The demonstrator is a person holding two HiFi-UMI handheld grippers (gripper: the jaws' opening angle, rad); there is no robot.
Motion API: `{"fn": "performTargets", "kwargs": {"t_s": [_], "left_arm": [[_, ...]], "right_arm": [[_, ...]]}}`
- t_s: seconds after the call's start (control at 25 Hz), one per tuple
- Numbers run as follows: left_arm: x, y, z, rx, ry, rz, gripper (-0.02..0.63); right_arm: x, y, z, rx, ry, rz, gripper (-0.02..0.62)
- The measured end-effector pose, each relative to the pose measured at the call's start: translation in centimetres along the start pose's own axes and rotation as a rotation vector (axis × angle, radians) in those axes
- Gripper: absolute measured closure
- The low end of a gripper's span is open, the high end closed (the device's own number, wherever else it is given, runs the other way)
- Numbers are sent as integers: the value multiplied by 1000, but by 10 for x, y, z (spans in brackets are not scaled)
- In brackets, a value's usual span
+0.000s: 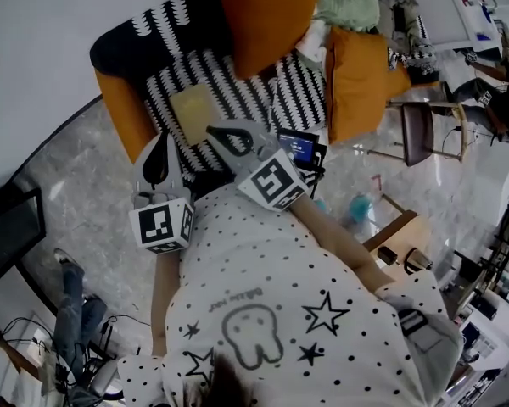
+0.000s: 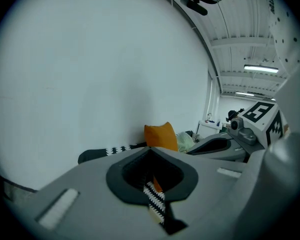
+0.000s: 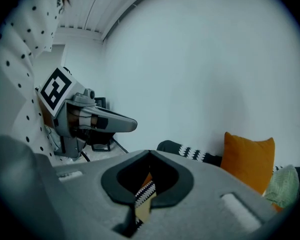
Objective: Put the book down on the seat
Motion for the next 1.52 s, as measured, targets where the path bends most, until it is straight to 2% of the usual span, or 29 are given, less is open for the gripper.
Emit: {"fn": "performTargets", "kwargs": {"t_s": [0.24, 0.56, 1.52], "left_arm": [[0, 4, 0, -1, -1, 28, 603], [0, 0, -4, -45, 5, 11, 603], [5, -5, -1, -46, -18, -22, 603]], "right_arm": [[2, -3, 0, 2, 14, -14, 592], [0, -3, 0, 6, 7, -14, 592], [-1, -4, 3, 12, -12, -16, 592]]}}
Point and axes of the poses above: the fingertips, and each gripper's own axes: x forward along the fingers, z to its right, y out of its top, the point moved 4 cm from there along -x, backward along the fingers, and after that the axes turned 8 degrees about z, right-handed, at the moved point
